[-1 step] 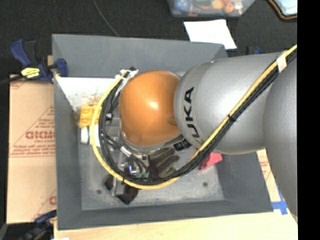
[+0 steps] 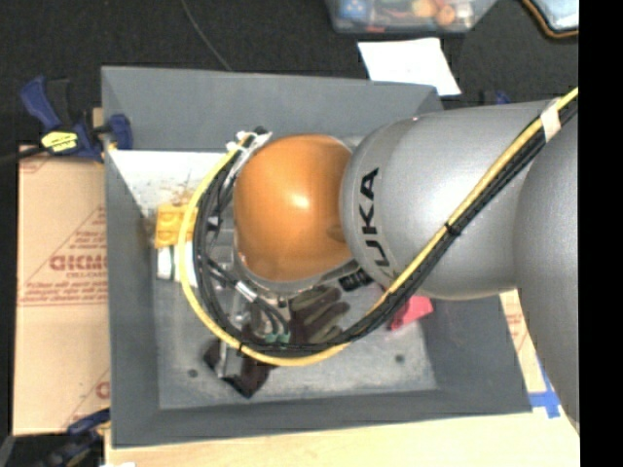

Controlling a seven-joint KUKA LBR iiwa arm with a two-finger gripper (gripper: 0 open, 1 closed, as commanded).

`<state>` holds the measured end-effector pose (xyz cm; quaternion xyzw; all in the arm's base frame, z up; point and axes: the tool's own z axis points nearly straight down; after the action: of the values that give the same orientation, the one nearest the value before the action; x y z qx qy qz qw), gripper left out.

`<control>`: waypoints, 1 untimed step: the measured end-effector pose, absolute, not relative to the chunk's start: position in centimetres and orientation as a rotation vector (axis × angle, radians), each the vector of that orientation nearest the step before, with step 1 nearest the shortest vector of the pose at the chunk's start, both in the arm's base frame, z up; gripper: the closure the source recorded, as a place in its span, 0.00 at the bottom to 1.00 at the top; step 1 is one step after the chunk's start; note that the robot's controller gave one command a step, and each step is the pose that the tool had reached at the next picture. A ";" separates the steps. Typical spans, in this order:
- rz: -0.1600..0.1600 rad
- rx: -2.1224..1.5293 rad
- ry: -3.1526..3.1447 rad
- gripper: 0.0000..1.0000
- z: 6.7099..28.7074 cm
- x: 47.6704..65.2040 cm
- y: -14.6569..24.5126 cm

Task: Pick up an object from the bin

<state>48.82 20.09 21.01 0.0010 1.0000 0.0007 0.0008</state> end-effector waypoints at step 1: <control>0.001 -0.362 3.114 0.00 10.1 53.4 15.3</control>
Offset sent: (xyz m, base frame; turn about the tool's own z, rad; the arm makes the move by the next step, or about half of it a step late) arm 0.0471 -0.0774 -0.1401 -0.3669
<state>53.44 15.32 10.15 -0.1156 0.9933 0.0004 0.0031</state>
